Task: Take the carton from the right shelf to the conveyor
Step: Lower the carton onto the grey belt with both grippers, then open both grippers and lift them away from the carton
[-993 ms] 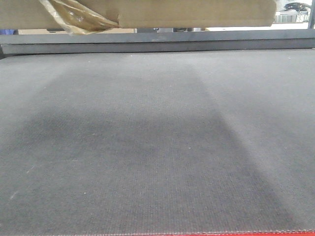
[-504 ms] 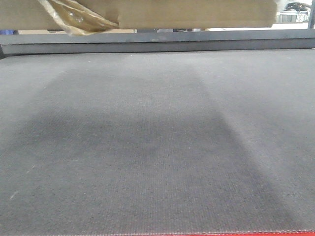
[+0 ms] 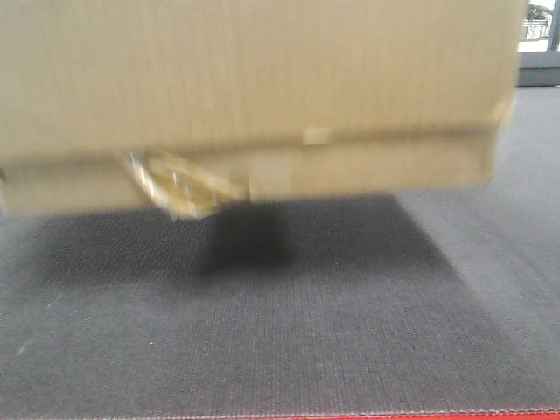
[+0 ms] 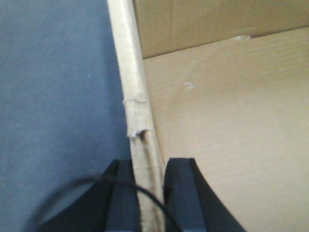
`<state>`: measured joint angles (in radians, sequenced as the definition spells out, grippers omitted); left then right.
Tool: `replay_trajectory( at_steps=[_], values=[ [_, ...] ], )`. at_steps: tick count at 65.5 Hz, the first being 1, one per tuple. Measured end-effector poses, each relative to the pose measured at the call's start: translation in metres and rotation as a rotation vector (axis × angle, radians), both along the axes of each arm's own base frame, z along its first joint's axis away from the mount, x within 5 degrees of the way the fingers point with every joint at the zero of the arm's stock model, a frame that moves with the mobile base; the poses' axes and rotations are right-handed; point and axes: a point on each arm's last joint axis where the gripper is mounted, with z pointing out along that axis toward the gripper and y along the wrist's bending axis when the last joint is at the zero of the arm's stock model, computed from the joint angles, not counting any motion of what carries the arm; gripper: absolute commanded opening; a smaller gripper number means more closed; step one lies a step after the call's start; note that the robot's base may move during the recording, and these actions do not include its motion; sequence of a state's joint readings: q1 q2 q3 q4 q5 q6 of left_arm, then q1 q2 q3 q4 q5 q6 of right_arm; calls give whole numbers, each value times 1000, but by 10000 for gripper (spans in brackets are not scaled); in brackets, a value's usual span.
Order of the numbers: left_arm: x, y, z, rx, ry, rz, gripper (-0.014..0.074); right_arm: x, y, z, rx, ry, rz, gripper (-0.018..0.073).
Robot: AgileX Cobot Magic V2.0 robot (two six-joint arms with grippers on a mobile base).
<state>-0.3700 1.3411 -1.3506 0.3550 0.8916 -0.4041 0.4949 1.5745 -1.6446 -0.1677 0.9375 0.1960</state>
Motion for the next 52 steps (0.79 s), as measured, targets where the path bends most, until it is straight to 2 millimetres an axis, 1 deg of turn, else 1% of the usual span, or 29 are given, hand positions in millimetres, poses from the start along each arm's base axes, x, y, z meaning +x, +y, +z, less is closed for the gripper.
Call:
replay_trajectory(
  at_steps=[4, 12, 16, 18, 19, 23, 24, 26, 27, 28, 29, 31, 32, 33, 34, 37, 39, 44, 52],
  values=[
    [7, 4, -14, -6, 8, 12, -17, 10, 5, -14, -3, 14, 4, -65],
    [20, 6, -29, 1, 22, 23, -5, 23, 12, -31, -10, 27, 10, -65],
    [25, 6, -35, 7, 29, 21, 33, 26, 13, -35, -12, 31, 10, -52],
    [27, 5, -37, 8, 31, 20, 73, 27, 14, -37, -14, 34, 10, -27],
    [28, 5, -37, 8, 30, 19, 92, 27, 14, -37, -13, 32, 10, -7],
    [32, 4, -41, 15, 32, 15, 185, 29, 14, -38, -18, 31, 9, 120],
    [33, 4, -41, 17, 29, 13, 225, 29, 14, -38, -18, 31, 9, 157],
    [34, 4, -42, 25, 21, 9, 281, 29, 13, -38, -18, 30, 7, 239],
    [35, 4, -41, 25, 14, 7, 310, 29, 13, -38, -19, 28, 8, 306],
    [35, 4, -41, 26, 11, 7, 340, 29, 13, -38, -18, 29, 8, 351],
    [35, 4, -41, 25, 9, 6, 369, 30, 12, -38, -19, 26, 6, 374],
    [36, 4, -41, 25, 3, 4, 428, 30, 12, -38, -18, 24, 7, 464],
    [36, 4, -41, 24, 0, 3, 456, 30, 12, -38, -19, 23, 6, 527],
    [36, 4, -41, 25, -1, 4, 484, 30, 12, -38, -20, 23, 6, 566],
    [36, 4, -40, 25, -4, 3, 512, 30, 12, -38, -19, 23, 6, 579],
    [37, 4, -38, 23, -12, 2, 595, 30, 12, -38, -24, 25, 7, 569],
    [37, 4, -37, 22, -17, 2, 621, 29, 12, -38, -26, 28, 7, 568],
    [37, 4, -30, 17, -39, 2, 604, 28, 11, -37, -27, 26, 6, 568],
    [28, 7, -4, -6, -109, 8, 590, 20, 7, -21, -10, -6, 4, 560]
  ],
)
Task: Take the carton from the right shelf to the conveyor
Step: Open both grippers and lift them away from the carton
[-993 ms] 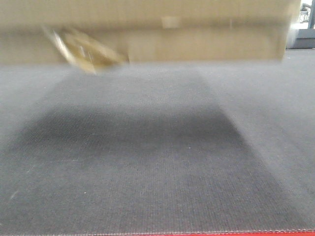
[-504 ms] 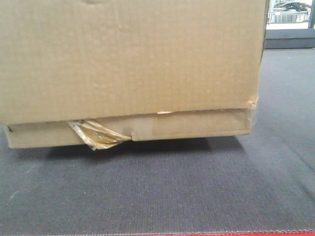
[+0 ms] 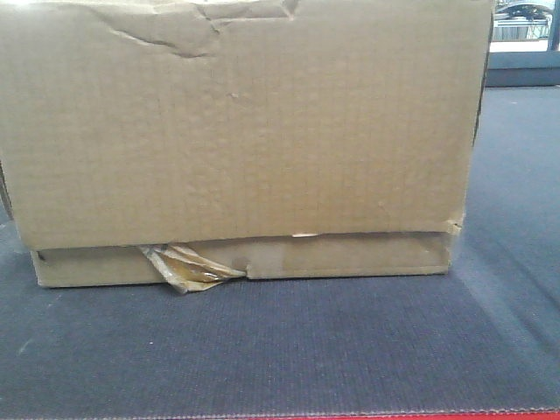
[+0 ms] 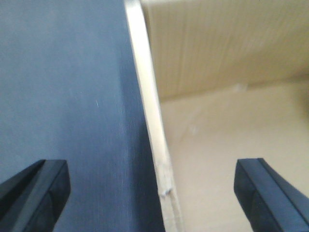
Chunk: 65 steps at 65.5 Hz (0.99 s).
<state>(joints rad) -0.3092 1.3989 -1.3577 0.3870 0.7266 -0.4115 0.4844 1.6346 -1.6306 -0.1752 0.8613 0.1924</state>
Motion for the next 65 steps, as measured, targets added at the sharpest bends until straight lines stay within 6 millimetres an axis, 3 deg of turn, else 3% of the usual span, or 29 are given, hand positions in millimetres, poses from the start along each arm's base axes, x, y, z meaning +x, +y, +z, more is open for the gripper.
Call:
replay_trajectory(
  at_steps=[6, 11, 15, 20, 25, 32, 42, 53, 65],
  values=[
    [-13, 5, 23, -22, -70, 3, 551, -9, -7, 17, 23, -43, -7, 497],
    [-25, 11, 36, -35, -110, 13, 463, -17, -19, 34, 45, -88, -25, 374],
    [-33, 19, 45, -41, -139, 32, 342, -22, -32, 46, 57, -116, -55, 235],
    [-39, 33, 51, -37, -159, 74, 125, -30, -57, 59, 62, -133, -119, 22],
    [-44, 46, 50, -32, -158, 115, -40, -35, -78, 66, 59, -134, -181, -91],
    [-50, 62, 39, -9, -127, 167, 23, -42, -108, 66, 48, -128, -271, -68],
    [-59, 76, 10, -17, -38, 186, 17, -55, -137, 45, 21, -97, -360, -69],
    [-72, 77, -28, -64, 39, 160, 17, -72, -144, -1, 7, -68, -357, -69],
    [-95, 76, -51, -77, 16, 141, 17, -100, -144, -46, 20, -107, -320, -69]
  ],
)
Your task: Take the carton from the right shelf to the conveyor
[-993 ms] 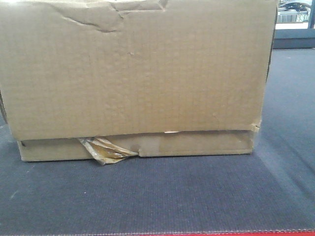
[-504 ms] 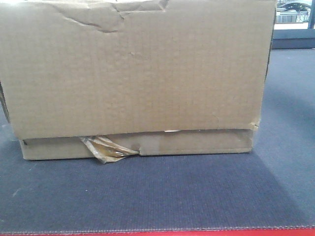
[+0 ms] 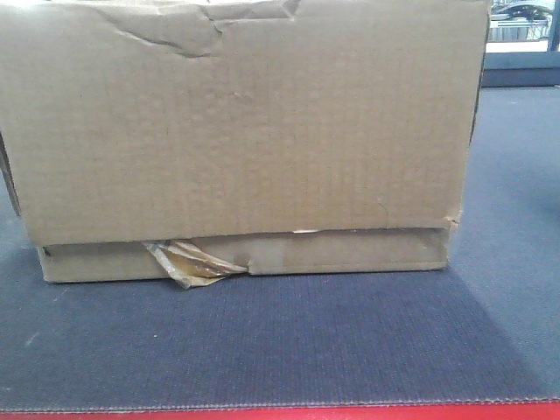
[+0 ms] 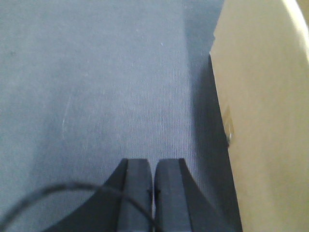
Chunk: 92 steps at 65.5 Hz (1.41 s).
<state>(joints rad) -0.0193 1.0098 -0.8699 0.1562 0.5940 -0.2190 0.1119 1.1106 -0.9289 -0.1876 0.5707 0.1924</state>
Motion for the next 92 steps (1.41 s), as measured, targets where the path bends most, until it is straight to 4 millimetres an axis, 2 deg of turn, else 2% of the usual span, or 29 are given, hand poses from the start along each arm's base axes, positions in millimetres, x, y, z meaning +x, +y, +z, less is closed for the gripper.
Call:
replay_trajectory(
  at_steps=[8, 18, 32, 40, 50, 61, 92],
  values=[
    [-23, -1, -9, -4, -83, -13, 17, -26, -1, -17, 0, -81, 32, -69],
    [-55, -1, -15, -8, -219, -29, 17, -62, -3, -21, 5, -238, 63, -69],
    [-112, -1, -14, 1, -447, -39, 17, -118, -8, -35, 16, -422, 78, -69],
    [-135, 0, -11, 3, -551, -39, 17, -145, -11, -37, 25, -537, 77, -69],
    [-156, 0, -10, 9, -643, -40, 17, -174, -14, -30, 36, -690, 75, -69],
    [-165, 0, -10, 9, -686, -40, 17, -188, -16, -26, 41, -766, 75, -69],
    [-165, 0, -10, 11, -691, -40, 17, -188, -16, -26, 39, -767, 76, -69]
  ],
)
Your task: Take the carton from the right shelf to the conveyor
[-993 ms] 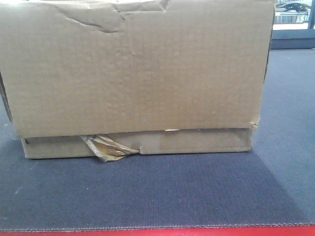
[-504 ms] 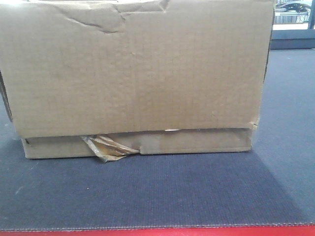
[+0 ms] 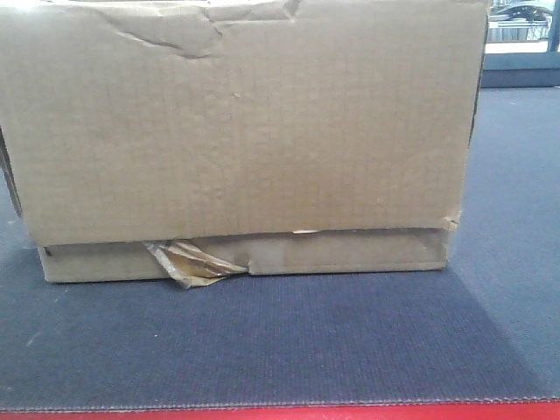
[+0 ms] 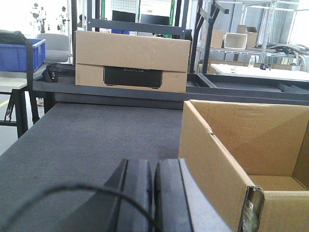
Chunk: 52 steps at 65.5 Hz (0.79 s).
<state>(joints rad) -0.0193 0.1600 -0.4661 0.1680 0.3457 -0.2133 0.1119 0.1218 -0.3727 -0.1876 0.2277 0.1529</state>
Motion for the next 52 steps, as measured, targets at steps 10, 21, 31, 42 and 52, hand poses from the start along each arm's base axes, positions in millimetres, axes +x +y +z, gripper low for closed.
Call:
replay_trajectory(
  at_steps=[10, 21, 31, 42, 52],
  values=[
    [0, 0, 0, 2, 0, 0, 17, 0, 0, 0, 0, 0, 0, -69],
    [0, 0, -1, 6, 3, 0, 15, 0, 0, 0, 0, 0, 0, -69],
    [0, -2, -13, 54, 17, -10, 15, 0, 0, 0, 0, 0, 0, -69],
    [1, -1, -46, 57, 28, 26, 15, 0, 0, 0, 0, 0, 0, -69],
    [8, 1, -90, 51, 55, 54, 15, 0, 0, 0, 0, 1, 0, -69]
  ],
)
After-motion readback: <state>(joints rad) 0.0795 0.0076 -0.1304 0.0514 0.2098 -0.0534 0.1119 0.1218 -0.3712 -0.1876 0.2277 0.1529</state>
